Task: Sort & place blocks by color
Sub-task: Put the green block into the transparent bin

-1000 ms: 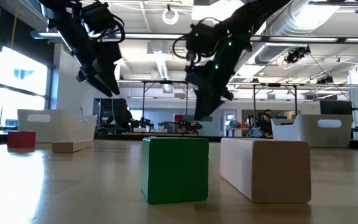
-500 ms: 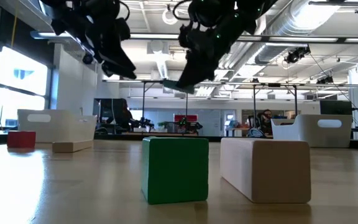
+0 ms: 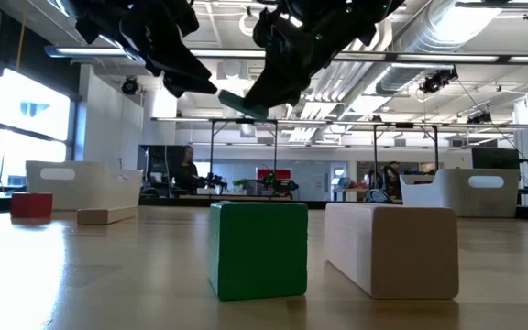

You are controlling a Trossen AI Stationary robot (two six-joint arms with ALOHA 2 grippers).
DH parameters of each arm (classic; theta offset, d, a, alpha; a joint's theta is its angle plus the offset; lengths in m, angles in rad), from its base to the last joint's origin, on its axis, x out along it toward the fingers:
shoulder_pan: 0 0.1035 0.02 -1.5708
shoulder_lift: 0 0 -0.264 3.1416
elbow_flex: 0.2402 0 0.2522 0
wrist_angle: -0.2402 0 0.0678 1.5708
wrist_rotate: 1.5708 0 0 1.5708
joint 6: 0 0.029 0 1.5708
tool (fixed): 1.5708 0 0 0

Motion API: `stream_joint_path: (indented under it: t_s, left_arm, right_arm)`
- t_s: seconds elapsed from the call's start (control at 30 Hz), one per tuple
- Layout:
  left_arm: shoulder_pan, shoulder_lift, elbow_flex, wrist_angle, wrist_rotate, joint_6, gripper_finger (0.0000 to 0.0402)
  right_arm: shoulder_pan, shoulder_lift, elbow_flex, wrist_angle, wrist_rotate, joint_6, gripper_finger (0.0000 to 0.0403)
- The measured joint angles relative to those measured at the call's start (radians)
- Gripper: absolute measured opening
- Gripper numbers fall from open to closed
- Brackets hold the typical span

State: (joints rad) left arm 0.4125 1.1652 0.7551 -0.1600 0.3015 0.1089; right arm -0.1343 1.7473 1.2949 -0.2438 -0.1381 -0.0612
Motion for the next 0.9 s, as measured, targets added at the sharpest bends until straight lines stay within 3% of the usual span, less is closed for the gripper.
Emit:
stream_joint_path:
  t_s: [0.2, 0.77, 0.9]
  left_arm:
    - [-0.030, 0.000, 0.000, 0.035, -0.052, 0.000, 0.0212]
    - [-0.035, 0.000, 0.000, 0.055, -0.059, -0.019, 0.0211]
    - [-0.035, 0.000, 0.000, 0.057, -0.123, -0.019, 0.0211]
  right_arm:
    - [0.003, 0.000, 0.000, 0.053, -0.006, 0.002, 0.0078]
    - [0.003, -0.001, 0.000, 0.153, -0.010, 0.008, 0.0078]
    - [0.003, -0.001, 0.000, 0.153, -0.010, 0.012, 0.0078]
